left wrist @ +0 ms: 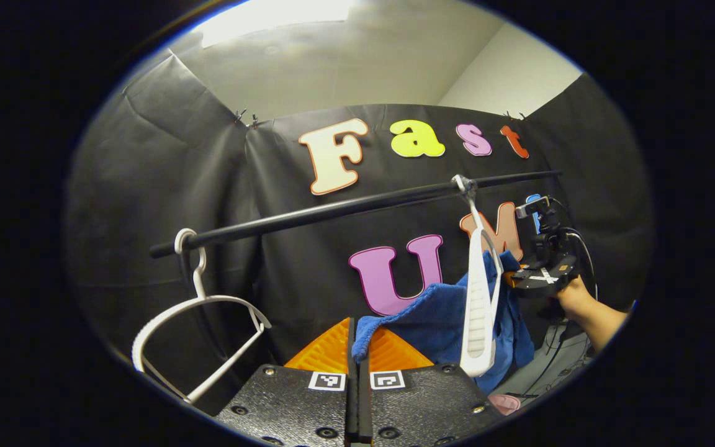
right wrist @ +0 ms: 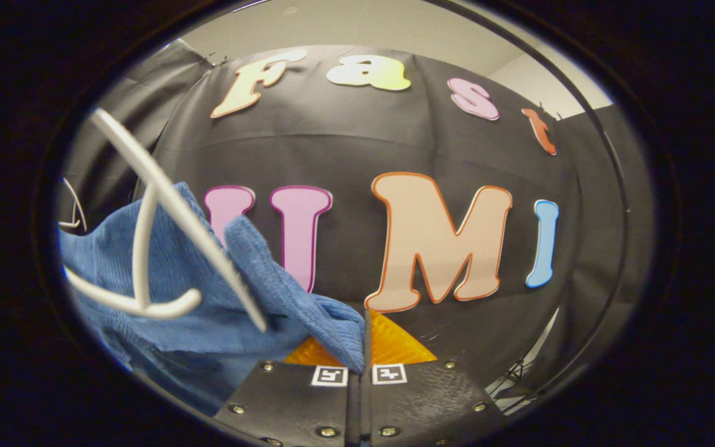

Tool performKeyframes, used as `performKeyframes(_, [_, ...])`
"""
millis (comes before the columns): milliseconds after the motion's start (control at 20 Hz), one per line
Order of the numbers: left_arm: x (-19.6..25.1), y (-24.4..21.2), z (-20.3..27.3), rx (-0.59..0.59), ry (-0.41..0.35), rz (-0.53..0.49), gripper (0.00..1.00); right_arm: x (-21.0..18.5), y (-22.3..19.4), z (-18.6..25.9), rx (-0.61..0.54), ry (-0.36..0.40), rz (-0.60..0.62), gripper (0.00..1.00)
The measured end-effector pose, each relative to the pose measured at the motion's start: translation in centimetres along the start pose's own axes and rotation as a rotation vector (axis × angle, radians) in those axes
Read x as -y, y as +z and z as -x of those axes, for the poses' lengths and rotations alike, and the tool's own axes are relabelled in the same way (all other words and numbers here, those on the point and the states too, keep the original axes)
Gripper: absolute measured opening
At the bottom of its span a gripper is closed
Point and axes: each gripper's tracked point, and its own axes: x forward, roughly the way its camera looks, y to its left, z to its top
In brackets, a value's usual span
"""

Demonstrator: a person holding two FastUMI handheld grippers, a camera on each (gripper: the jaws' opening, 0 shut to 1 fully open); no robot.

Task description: Grasp the clothes on the hanger with both hands and then place them into the laundry hamper below.

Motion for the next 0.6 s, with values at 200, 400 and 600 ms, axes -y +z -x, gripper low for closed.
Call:
performKeyframes(200, [0.3,-3.8,0.0,-0.044,0.012,0.036,0.00,-1.3,-2.5,2.6,-0.032,0.028,-0.039,0.00])
performKeyframes(400, [0.1,-5.5,0.9,-0.054,0.023,0.055,0.00,-2.8,-3.3,7.0,-0.047,0.072,-0.071,0.00])
performKeyframes(600, [0.2,-6.0,2.4,-0.021,0.026,0.088,0.00,-3.9,-6.0,10.1,-0.130,0.077,-0.048,0.01])
